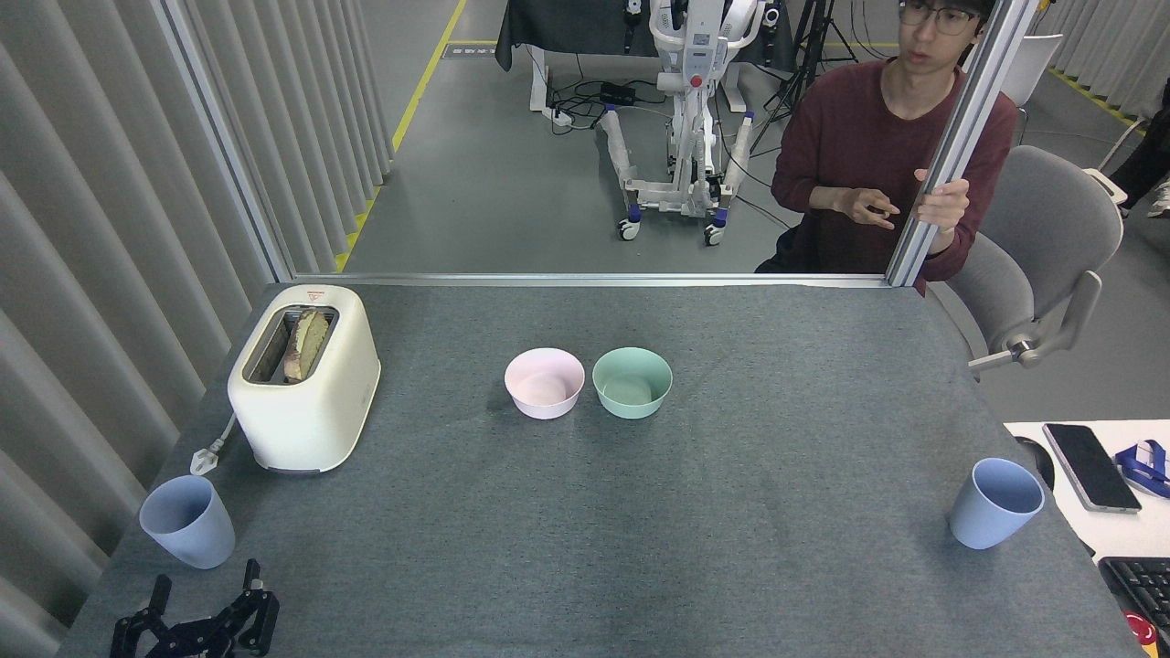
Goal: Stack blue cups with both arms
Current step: 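Reach the left gripper to the blue cup beside the toaster and grasp it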
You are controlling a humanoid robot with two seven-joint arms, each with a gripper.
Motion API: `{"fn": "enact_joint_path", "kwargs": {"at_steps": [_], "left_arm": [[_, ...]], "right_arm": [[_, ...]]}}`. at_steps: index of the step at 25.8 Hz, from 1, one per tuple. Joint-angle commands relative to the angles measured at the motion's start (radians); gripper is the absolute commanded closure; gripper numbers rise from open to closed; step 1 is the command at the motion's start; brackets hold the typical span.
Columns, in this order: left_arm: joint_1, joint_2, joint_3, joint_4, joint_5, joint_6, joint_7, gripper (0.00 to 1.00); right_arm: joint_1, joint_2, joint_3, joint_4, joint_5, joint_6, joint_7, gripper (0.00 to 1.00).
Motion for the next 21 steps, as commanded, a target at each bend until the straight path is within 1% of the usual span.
{"fn": "enact_joint_path", "kwargs": {"at_steps": [1,6,7,11,14,18,21], "left_arm": [[-0.060,0.011,0.000,0.072,-0.004,0.000,0.002,0.00],[-0.112,0.016,0.000,0.138,-0.010,0.003,0.004,0.00],[-0.126,0.019,0.000,0.155,-0.010,0.006,0.004,0.00],[-0.164,0.034,0.000,0.221,-0.008,0.060,0.005,0.00],[-0.202,0.048,-0.002,0.290,-0.005,0.084,0.013,0.00],[-0.279,0.063,-0.005,0.413,-0.002,0.104,0.019,0.00],[-0.321,0.065,-0.006,0.446,0.001,0.103,0.025,0.00]], "right_arm": [[-0.002,0.000,0.000,-0.001,0.000,0.000,0.002,0.00],[-0.002,0.002,0.000,0.000,0.003,0.000,0.002,0.00],[-0.002,0.002,0.000,0.000,0.012,0.000,0.002,0.00],[-0.003,0.002,0.000,-0.001,0.025,0.000,0.002,0.00],[-0.005,0.002,0.000,-0.001,0.025,0.000,0.002,0.00],[-0.003,0.002,0.000,-0.001,0.026,0.000,0.002,0.00],[-0.003,0.002,0.000,-0.001,0.026,0.000,0.002,0.00]]}}
